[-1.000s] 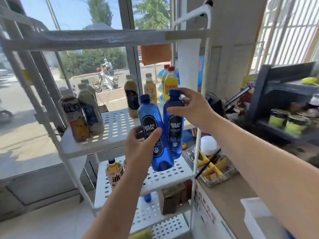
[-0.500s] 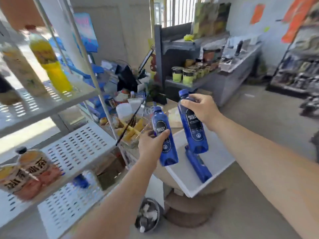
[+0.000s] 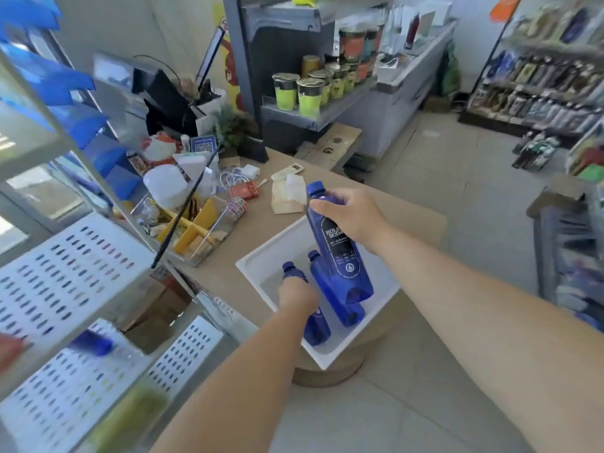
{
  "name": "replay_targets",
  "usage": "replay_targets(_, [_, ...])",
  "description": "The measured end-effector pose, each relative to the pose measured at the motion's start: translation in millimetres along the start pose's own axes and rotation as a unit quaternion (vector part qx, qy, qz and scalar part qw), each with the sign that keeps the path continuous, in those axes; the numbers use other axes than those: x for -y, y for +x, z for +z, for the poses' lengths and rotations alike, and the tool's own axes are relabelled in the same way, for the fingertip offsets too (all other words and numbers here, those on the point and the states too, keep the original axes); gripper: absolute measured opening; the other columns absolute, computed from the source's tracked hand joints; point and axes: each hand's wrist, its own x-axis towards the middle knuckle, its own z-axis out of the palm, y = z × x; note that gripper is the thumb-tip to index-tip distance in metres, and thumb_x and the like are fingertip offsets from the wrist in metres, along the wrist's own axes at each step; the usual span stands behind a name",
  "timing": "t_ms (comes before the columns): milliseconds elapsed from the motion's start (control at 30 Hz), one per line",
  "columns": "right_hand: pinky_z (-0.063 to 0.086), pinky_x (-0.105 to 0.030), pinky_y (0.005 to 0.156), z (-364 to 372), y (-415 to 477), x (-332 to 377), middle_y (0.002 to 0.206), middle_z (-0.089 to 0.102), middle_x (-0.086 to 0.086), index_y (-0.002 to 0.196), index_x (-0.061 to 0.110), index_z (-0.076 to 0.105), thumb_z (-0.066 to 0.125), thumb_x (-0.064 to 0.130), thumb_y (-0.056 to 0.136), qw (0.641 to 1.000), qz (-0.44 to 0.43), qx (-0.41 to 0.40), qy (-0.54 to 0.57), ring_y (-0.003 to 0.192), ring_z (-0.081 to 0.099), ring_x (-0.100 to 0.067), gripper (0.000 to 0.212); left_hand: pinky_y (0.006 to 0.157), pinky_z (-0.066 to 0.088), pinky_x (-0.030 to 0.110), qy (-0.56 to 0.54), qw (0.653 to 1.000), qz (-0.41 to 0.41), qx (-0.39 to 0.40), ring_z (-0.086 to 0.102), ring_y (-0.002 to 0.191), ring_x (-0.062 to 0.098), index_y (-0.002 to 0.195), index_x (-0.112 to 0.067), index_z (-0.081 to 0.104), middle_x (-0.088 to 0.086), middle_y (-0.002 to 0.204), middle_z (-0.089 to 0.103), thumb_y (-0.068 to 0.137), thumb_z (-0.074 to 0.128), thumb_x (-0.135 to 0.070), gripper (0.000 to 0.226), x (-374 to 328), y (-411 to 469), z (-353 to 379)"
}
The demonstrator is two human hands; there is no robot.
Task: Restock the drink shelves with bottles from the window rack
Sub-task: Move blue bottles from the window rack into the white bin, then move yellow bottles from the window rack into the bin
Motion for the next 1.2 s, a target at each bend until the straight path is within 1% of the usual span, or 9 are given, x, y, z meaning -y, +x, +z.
replay_targets(133, [0.049, -0.017, 0.049, 10.3, 7.9, -4.6, 0.060, 0.067, 0.008, 0.089, 0.012, 0.072, 0.070, 0.020, 0.090, 1.000, 0.016, 0.013, -0.005, 0.051, 0.062, -0.004, 0.009, 0.071, 0.051, 0.031, -0.124, 0.992, 0.000, -0.015, 0.059, 0.091, 0.029, 0.098, -0.016, 0.053, 0.007, 0.101, 0.058, 0.095, 0.043, -0.003, 0.016, -3.4, -1.5, -11.0])
replay_targets(200, [0.049, -0.017, 0.052, 20.1, 10.6, -7.3, 0.059, 0.067, 0.011, 0.092, 0.012, 0.071, 0.068, 0.021, 0.092, 0.999, 0.028, 0.028, -0.016, 0.052, 0.062, -0.003, 0.009, 0.063, 0.042, 0.023, -0.194, 0.980, 0.006, -0.048, 0.053, 0.083, 0.018, 0.102, -0.020, 0.049, -0.002, 0.111, 0.053, 0.097, 0.042, -0.005, 0.017, 2.5, -7.1, -29.7])
replay_targets(267, [0.050, -0.022, 0.059, 33.9, 14.4, -16.6, 0.067, 0.067, 0.006, 0.088, 0.019, 0.070, 0.067, 0.024, 0.092, 0.997, 0.045, 0.058, -0.027, 0.059, 0.063, -0.008, 0.006, 0.074, 0.047, 0.026, -0.241, 0.966, 0.021, -0.087, 0.056, 0.096, 0.017, 0.123, -0.018, 0.053, -0.004, 0.127, 0.057, 0.098, 0.043, -0.009, 0.029, 16.3, -3.5, -48.2])
replay_targets(333, [0.051, -0.027, 0.064, 48.9, 18.3, -30.8, 0.072, 0.067, -0.002, 0.082, 0.017, 0.067, 0.068, 0.027, 0.091, 0.994, 0.063, 0.070, -0.060, 0.064, 0.063, -0.014, 0.013, 0.089, 0.054, 0.038, -0.271, 0.955, 0.033, -0.117, 0.061, 0.103, 0.019, 0.117, -0.020, 0.057, 0.001, 0.122, 0.064, 0.096, 0.046, -0.012, 0.025, 27.4, 3.6, -63.4])
replay_targets(567, [0.056, -0.044, 0.088, 94.1, 28.7, -90.2, 0.093, 0.071, -0.016, 0.092, 0.007, 0.066, 0.063, 0.039, 0.082, 0.957, 0.144, 0.110, -0.227, 0.091, 0.068, -0.036, 0.033, 0.085, 0.054, 0.036, -0.321, 0.939, 0.009, -0.126, 0.065, 0.093, 0.017, 0.110, -0.018, 0.061, -0.006, 0.094, 0.065, 0.097, 0.048, -0.012, 0.020, 52.2, 4.8, -95.6])
replay_targets(700, [0.039, -0.028, 0.060, 106.4, 17.6, -99.0, 0.081, 0.060, -0.006, 0.087, 0.011, 0.059, 0.062, 0.039, 0.090, 0.931, 0.146, 0.092, -0.321, 0.083, 0.057, -0.027, 0.029, 0.072, 0.053, 0.030, -0.319, 0.936, -0.021, -0.146, 0.062, 0.087, 0.014, 0.107, -0.021, 0.063, -0.004, 0.095, 0.066, 0.097, 0.049, -0.010, 0.021, 70.3, -1.0, -103.8])
replay_targets(900, [0.046, -0.035, 0.067, 133.4, 21.6, -84.8, 0.075, 0.058, 0.000, 0.069, 0.020, 0.051, 0.055, 0.047, 0.088, 0.945, 0.101, 0.069, -0.302, 0.077, 0.060, -0.026, 0.033, 0.090, 0.055, 0.036, -0.317, 0.935, -0.026, -0.161, 0.063, 0.096, 0.014, 0.109, -0.021, 0.064, -0.003, 0.099, 0.066, 0.098, 0.050, -0.009, 0.022, 95.2, -11.6, -129.9])
replay_targets(1033, [0.047, -0.033, 0.068, 172.4, 18.4, -15.6, 0.070, 0.064, 0.002, 0.070, 0.018, 0.063, 0.061, 0.032, 0.089, 0.982, -0.039, 0.051, -0.178, 0.071, 0.058, -0.018, 0.024, 0.094, 0.055, 0.042, -0.327, 0.926, 0.029, -0.185, 0.065, 0.096, 0.016, 0.096, -0.026, 0.063, 0.000, 0.102, 0.069, 0.095, 0.051, -0.006, 0.023, 93.9, -23.3, -168.0])
replay_targets(1200, [0.045, -0.032, 0.059, 239.3, 2.2, 89.9, 0.063, 0.061, -0.010, 0.071, 0.008, 0.063, 0.059, 0.027, 0.089, 0.972, -0.182, 0.115, -0.098, 0.059, 0.052, -0.013, 0.027, 0.087, 0.057, 0.040, -0.346, 0.896, 0.129, -0.245, 0.069, 0.090, 0.016, 0.094, -0.024, 0.066, -0.002, 0.095, 0.072, 0.091, 0.056, -0.005, 0.022, 84.3, -55.3, -253.6])
